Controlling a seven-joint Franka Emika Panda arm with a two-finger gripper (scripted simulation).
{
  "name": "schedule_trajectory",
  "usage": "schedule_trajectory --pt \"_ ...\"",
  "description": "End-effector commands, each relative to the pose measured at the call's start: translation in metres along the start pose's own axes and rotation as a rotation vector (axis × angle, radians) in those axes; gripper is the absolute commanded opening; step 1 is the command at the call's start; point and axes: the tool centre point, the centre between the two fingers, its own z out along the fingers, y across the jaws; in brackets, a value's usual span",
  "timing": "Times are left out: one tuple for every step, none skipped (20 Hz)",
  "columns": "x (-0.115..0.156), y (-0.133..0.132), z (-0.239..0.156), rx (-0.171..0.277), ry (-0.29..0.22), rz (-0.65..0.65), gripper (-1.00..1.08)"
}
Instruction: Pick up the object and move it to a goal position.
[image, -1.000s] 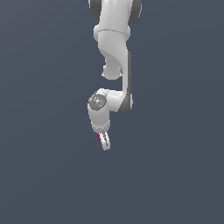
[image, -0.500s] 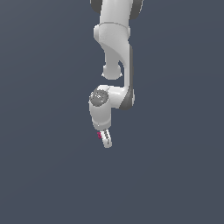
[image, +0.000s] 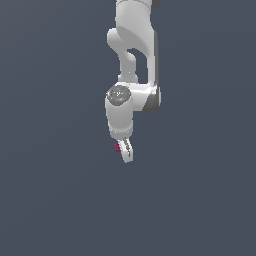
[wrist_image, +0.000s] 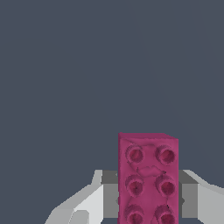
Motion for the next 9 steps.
schedule_trajectory --pt "-0.0035 -0.0003 -0.0111 -0.001 0.0 0.001 -1.0" --pt "-0.0044 -0.0005 -0.0141 -0.001 0.0 0.001 -1.0" --pt "-0.0052 -0.0008 -0.0166 -0.001 0.0 0.0 -1.0" --pt "-0.0057 -0.001 -0.0184 -0.001 0.0 0.0 -1.0" --pt "-0.006 -0.0013 -0.0196 -0.001 0.0 0.0 -1.0" --pt "-0.0061 -0.0015 -0.0201 -0.001 0.0 0.0 -1.0" --pt "-0.0062 -0.0018 -0.0201 -0.001 0.001 0.0 -1.0" --pt "-0.0059 -0.002 -0.0196 -0.001 0.001 0.0 -1.0" --pt "-0.0058 -0.002 -0.0193 -0.001 0.001 0.0 -1.0"
